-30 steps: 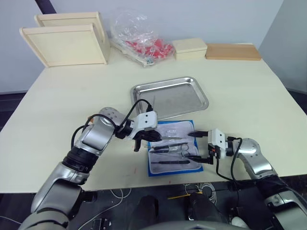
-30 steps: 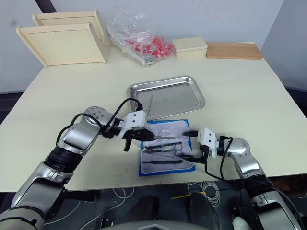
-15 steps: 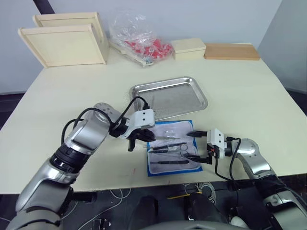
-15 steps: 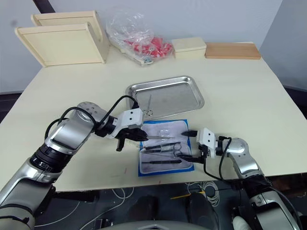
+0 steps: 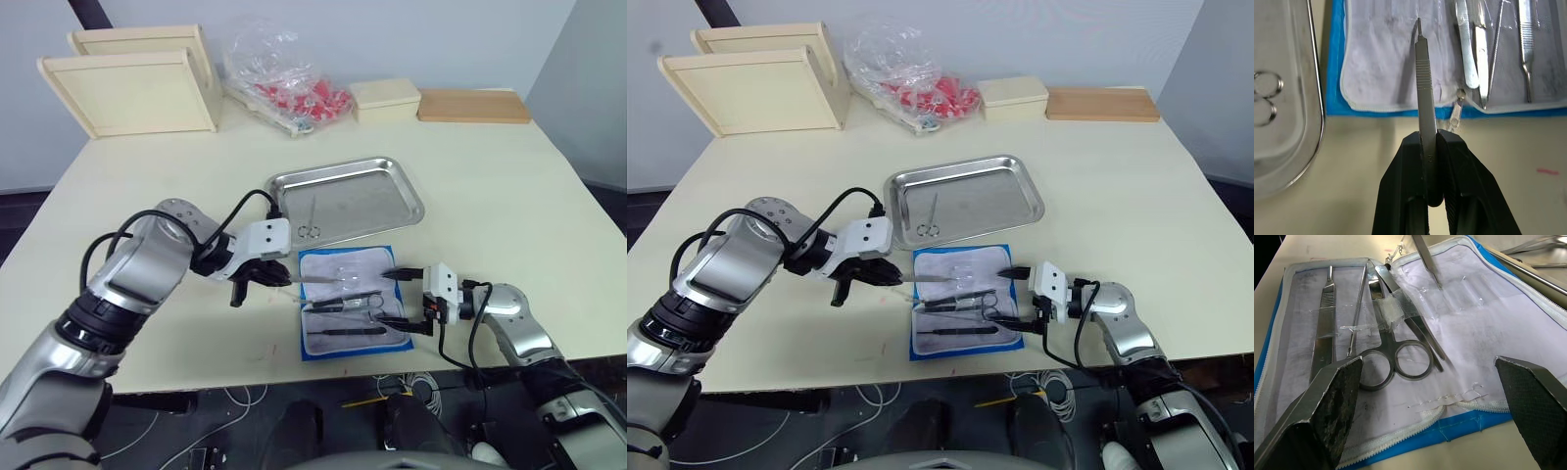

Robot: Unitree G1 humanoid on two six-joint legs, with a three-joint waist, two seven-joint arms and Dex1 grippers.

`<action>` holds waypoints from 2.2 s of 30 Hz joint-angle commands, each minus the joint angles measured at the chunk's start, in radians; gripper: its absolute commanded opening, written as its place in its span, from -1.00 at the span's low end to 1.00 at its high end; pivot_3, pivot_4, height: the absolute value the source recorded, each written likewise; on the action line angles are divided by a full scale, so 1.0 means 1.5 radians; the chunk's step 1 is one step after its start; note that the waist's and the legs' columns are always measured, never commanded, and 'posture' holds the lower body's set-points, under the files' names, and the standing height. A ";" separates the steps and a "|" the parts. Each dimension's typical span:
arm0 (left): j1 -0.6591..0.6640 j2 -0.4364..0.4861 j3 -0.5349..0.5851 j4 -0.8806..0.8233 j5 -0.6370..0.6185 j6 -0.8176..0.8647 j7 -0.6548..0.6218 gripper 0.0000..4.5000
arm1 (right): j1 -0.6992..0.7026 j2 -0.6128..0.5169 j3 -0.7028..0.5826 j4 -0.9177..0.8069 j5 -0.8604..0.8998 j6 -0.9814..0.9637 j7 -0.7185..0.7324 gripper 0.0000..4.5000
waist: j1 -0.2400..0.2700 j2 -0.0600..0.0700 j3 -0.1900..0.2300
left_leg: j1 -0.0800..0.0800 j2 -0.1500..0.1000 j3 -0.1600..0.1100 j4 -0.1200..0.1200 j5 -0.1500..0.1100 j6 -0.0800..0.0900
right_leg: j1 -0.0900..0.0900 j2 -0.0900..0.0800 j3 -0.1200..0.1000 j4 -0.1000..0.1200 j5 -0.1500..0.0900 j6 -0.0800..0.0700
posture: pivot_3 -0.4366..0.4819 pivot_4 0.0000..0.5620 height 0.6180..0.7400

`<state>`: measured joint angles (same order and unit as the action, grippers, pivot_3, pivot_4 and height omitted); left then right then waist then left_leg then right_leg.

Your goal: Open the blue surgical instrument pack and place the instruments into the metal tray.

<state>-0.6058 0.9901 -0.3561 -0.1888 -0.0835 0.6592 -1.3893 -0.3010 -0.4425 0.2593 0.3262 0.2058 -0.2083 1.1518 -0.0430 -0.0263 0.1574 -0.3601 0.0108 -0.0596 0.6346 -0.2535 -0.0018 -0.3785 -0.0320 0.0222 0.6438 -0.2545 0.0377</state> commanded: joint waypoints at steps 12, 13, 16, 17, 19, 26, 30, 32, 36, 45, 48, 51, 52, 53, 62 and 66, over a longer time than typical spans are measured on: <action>-0.015 -0.011 0.144 -0.037 -0.081 0.111 0.104 -0.98 | 0.026 -0.001 0.042 0.060 -0.062 0.018 -0.005 1.00 | 0.001 -0.001 0.000 | 0.000 0.000 0.000 0.000 0.000 0.000 | 0.000 0.000 0.000 0.000 0.000 0.000 | -0.05 -0.47 1.00; -0.022 -0.028 0.154 -0.037 -0.086 0.130 0.126 -0.98 | 0.025 -0.001 0.042 0.060 -0.062 0.018 -0.005 1.00 | 0.002 -0.001 0.000 | 0.000 0.000 0.000 0.000 0.000 0.000 | 0.000 0.000 0.000 0.000 0.000 0.000 | -0.05 -0.47 1.00; -0.035 -0.079 0.174 -0.043 -0.094 0.178 0.193 -0.98 | 0.024 -0.002 0.043 0.061 -0.062 0.018 -0.002 1.00 | -0.001 -0.001 0.000 | 0.000 0.000 0.000 0.000 0.000 0.000 | 0.000 0.000 0.000 0.000 0.001 0.002 | -0.05 -0.47 1.00; -0.038 -0.105 0.179 -0.047 -0.092 0.195 0.229 -0.98 | 0.024 -0.002 0.043 0.061 -0.062 0.018 -0.001 1.00 | -0.001 -0.001 0.000 | 0.000 0.000 0.000 0.000 0.000 0.000 | 0.000 0.001 0.000 0.000 0.001 0.002 | -0.05 -0.47 1.00; -0.040 -0.145 0.177 -0.050 -0.077 0.202 0.292 -0.98 | 0.024 -0.002 0.044 0.061 -0.062 0.018 0.001 1.00 | 0.000 -0.001 0.000 | 0.000 0.000 0.000 0.000 0.000 0.000 | 0.000 0.001 0.000 0.001 0.001 0.002 | -0.05 -0.47 1.00; -0.054 -0.315 0.191 -0.038 -0.051 0.247 0.501 -0.98 | 0.025 -0.005 0.044 0.058 -0.062 0.019 0.005 1.00 | 0.001 -0.001 0.000 | 0.000 0.000 0.000 0.000 0.000 0.000 | 0.000 0.000 0.000 0.001 0.002 0.002 | -0.05 -0.47 1.00; -0.053 -0.400 0.203 -0.025 -0.039 0.257 0.595 -0.98 | 0.028 -0.008 0.044 0.052 -0.063 0.021 0.005 1.00 | 0.001 -0.001 0.000 | 0.000 0.000 0.000 0.001 0.000 0.000 | 0.000 0.000 0.000 0.001 0.002 0.003 | -0.05 -0.47 1.00; -0.053 -0.454 0.208 0.005 -0.023 0.232 0.661 -0.98 | 0.030 -0.008 0.043 0.049 -0.062 0.023 0.004 1.00 | 0.003 -0.001 -0.001 | 0.000 -0.001 -0.001 0.001 0.000 0.000 | 0.000 0.000 0.000 0.001 0.002 0.003 | -0.05 -0.47 1.00; -0.068 -0.521 0.222 0.072 0.005 0.223 0.761 -0.98 | 0.028 -0.007 0.040 0.042 -0.059 0.028 0.001 1.00 | 0.002 -0.001 -0.001 | 0.000 -0.001 -0.001 0.001 0.000 0.000 | 0.001 -0.001 0.000 0.001 0.002 0.003 | -0.05 -0.47 1.00; -0.064 -0.639 0.266 0.163 0.018 0.155 0.904 -0.98 | 0.030 -0.001 0.043 0.044 -0.062 0.025 -0.006 1.00 | 0.002 -0.001 -0.001 | 0.000 -0.002 -0.001 0.001 0.000 -0.001 | 0.001 -0.001 0.000 0.001 0.003 0.001 | -0.05 -0.47 1.00; -0.068 -0.660 0.279 0.188 0.021 0.137 0.941 -0.98 | 0.033 0.003 0.046 0.039 -0.062 0.026 -0.008 1.00 | 0.001 -0.001 -0.001 | 0.000 -0.002 -0.001 0.001 0.000 -0.001 | 0.001 -0.001 0.000 0.001 0.003 0.001 | -0.05 -0.47 1.00; -0.070 -0.666 0.284 0.217 0.019 0.121 0.955 -0.98 | 0.035 0.004 0.048 0.037 -0.062 0.027 -0.008 1.00 | 0.001 -0.001 -0.001 | 0.000 -0.002 -0.001 0.001 0.000 -0.001 | 0.001 -0.001 -0.001 0.001 0.003 0.002 | -0.05 -0.47 1.00; -0.071 -0.668 0.285 0.232 0.018 0.115 0.958 -0.98 | 0.035 0.004 0.048 0.037 -0.062 0.027 -0.007 1.00 | 0.001 -0.001 -0.001 | 0.000 -0.002 -0.001 0.001 0.000 -0.001 | 0.001 -0.001 -0.001 0.001 0.002 0.002 | -0.05 -0.47 1.00; -0.070 -0.670 0.286 0.244 0.019 0.110 0.962 -0.98 | 0.035 0.004 0.049 0.036 -0.062 0.028 -0.008 1.00 | 0.001 -0.001 -0.001 | 0.000 -0.002 -0.001 0.001 0.000 -0.001 | 0.001 -0.001 0.000 0.001 0.002 0.003 | -0.05 -0.47 1.00; -0.090 -0.674 0.298 0.320 0.010 0.069 0.978 -0.79 | 0.038 0.000 0.044 0.031 -0.062 0.030 -0.011 1.00 | 0.002 -0.001 -0.001 | 0.000 -0.002 -0.001 0.001 0.000 -0.001 | 0.001 -0.001 -0.001 0.001 0.002 0.003 | -0.05 -0.47 1.00; -0.095 -0.671 0.304 0.325 0.013 0.076 0.990 0.02 | 0.046 -0.003 0.043 0.025 -0.060 0.032 -0.014 1.00 | 0.002 -0.001 -0.001 | 0.000 -0.002 -0.001 0.001 0.000 -0.001 | 0.001 -0.001 -0.001 0.001 0.002 0.003 | -0.05 -0.47 1.00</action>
<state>-0.7314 -0.0158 0.0930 0.3056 -0.0629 0.7772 0.0903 -0.2845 -0.4362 0.2604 0.3057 0.2044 -0.2036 1.1384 -0.0404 -0.0284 0.1561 -0.3601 0.0077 -0.0610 0.6361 -0.2534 -0.0031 -0.3770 -0.0337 0.0212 0.6456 -0.2513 0.0418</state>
